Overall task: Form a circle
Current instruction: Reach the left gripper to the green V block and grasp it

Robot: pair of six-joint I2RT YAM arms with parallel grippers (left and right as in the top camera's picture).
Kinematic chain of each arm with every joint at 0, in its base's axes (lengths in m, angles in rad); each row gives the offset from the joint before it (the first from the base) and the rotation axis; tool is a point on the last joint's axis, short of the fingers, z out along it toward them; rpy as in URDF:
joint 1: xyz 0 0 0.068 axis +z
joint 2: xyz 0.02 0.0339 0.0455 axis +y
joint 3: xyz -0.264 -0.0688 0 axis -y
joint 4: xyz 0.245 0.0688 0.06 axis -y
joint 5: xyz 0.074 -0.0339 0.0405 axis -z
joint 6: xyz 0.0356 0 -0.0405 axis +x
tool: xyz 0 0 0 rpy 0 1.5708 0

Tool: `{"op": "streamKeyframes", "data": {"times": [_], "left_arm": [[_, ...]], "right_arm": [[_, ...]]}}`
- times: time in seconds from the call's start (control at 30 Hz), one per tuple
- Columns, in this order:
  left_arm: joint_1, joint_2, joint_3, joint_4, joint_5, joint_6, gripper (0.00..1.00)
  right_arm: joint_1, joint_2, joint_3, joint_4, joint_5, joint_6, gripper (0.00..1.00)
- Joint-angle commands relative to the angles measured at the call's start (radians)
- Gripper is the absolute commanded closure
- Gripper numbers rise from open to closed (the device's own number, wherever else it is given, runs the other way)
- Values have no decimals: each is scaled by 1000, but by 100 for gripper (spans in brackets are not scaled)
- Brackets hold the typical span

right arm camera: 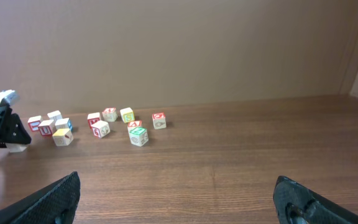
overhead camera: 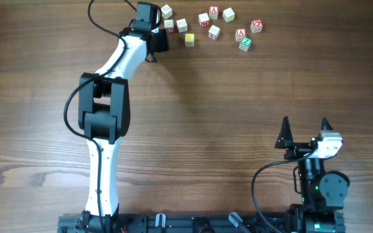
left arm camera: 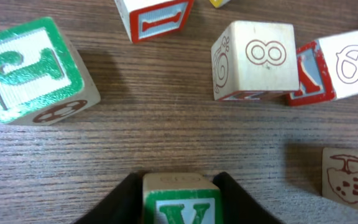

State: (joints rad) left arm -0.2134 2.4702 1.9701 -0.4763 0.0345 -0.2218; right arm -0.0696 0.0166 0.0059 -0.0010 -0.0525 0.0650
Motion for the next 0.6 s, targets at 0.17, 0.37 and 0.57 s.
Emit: {"op": "streamKeyframes", "data": {"times": [0.17, 0.37, 0.57], "left_arm": [[0, -56, 11, -209, -6, 4, 93], [0, -259, 11, -438, -7, -42, 95], [-4, -348, 3, -721, -33, -200, 95]], "right_arm": [[4, -2, -1, 2, -16, -12, 0], [4, -2, -1, 2, -16, -12, 0], [4, -2, -1, 2, -16, -12, 0]]}}
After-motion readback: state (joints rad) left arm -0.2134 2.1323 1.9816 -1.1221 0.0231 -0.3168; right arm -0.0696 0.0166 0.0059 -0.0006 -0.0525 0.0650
